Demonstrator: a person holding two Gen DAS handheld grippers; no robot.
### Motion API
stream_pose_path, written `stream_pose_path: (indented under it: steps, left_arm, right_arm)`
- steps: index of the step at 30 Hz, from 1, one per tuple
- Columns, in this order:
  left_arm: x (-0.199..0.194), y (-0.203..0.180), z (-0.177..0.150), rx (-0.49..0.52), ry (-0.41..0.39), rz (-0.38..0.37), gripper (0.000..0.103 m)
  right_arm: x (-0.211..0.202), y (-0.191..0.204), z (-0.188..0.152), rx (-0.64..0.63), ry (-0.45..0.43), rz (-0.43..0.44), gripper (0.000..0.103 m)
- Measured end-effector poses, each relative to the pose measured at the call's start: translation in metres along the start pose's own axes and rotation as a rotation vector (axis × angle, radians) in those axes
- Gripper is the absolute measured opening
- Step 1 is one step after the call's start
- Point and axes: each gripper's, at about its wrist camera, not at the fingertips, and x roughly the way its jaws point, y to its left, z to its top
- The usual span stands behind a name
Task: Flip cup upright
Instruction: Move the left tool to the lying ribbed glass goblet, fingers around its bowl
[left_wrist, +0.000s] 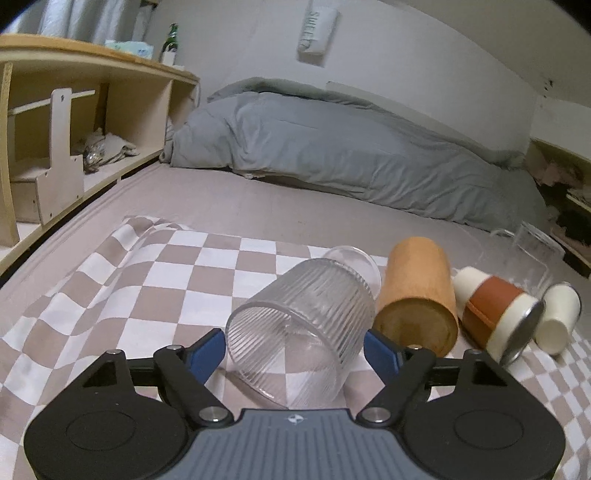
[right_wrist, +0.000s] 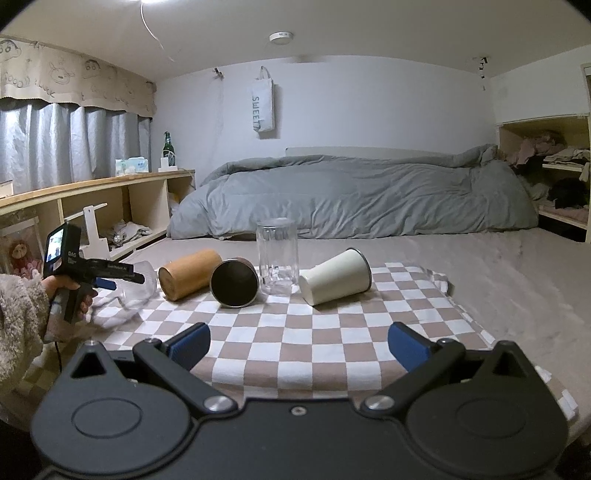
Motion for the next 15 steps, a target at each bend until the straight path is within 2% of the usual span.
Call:
stream_pose_path:
  steps: [8,15]
  left_arm:
    - [-0.002,-0.01,-0.002,0.069,-0.004,0.03,0.08]
    - [-0.013,-0.031,-0.008,0.168,0.021,0.099,0.075]
  right_arm:
    - [0.0,0.0,-0.001,-0.008,0.005,-0.003,0.103]
    - [0.0,-0.002,0.0,0.0,0.0,-0.006,0.103]
